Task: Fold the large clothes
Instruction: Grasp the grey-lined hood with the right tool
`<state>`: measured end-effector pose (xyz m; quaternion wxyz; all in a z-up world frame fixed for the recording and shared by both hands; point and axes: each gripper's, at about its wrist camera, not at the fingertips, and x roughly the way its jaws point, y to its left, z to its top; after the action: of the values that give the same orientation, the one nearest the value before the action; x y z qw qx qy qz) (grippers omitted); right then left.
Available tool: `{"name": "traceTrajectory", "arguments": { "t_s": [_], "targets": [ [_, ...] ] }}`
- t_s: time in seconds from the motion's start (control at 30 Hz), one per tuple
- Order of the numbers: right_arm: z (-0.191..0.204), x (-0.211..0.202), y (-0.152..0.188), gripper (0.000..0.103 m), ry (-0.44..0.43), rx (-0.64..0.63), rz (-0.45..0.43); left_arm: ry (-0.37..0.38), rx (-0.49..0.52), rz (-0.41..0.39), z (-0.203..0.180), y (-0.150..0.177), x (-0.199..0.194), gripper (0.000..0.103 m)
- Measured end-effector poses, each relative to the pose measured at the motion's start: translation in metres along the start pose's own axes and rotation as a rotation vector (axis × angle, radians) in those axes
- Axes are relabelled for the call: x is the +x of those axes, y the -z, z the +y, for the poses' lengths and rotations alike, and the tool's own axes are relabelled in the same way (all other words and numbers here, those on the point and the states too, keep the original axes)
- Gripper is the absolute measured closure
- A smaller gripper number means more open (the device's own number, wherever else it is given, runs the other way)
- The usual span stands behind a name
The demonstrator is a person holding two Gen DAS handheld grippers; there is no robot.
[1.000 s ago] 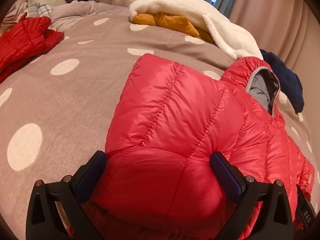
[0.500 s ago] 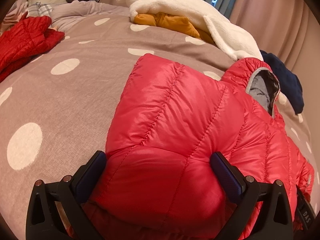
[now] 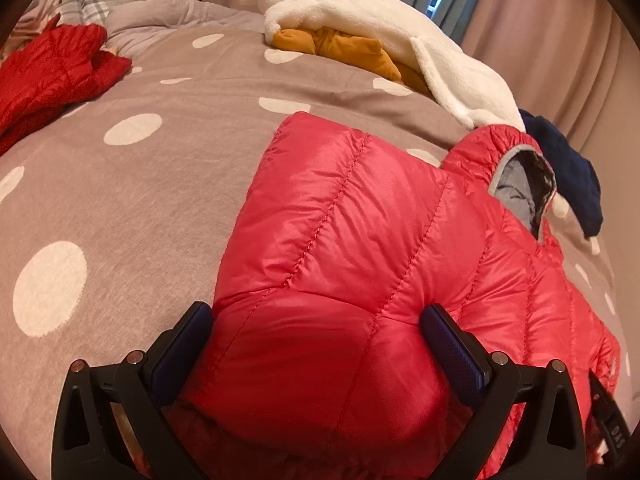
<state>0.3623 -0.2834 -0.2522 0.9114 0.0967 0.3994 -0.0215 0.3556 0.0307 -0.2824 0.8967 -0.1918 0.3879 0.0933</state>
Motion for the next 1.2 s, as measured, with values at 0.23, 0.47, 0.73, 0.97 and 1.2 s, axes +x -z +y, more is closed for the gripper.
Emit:
{"name": "traceTrajectory", "arguments": {
  "t_s": [0.23, 0.47, 0.73, 0.97, 1.2],
  "targets": [
    [-0.016, -0.037, -0.054, 0.008, -0.161, 0.108, -0.047, 0.055, -0.127, -0.118, 0.016, -0.021, -0.042, 0.001],
    [-0.01, 0.008, -0.154, 0.0, -0.125, 0.105, -0.047, -0.047, -0.302, -0.29, 0.053, -0.051, -0.117, 0.012],
    [0.019, 0.151, -0.209, 0.002, -0.055, 0.023, 0.133, -0.149, -0.32, -0.343, 0.083, -0.065, -0.13, 0.014],
    [0.022, 0.187, -0.194, 0.098, -0.066, 0.148, 0.175, -0.166, -0.276, -0.266, 0.083, -0.061, -0.109, 0.014],
    [0.034, 0.076, -0.2, 0.098, -0.183, 0.027, -0.031, -0.114, -0.307, -0.266, 0.083, -0.054, -0.131, 0.014]
  ]
}}
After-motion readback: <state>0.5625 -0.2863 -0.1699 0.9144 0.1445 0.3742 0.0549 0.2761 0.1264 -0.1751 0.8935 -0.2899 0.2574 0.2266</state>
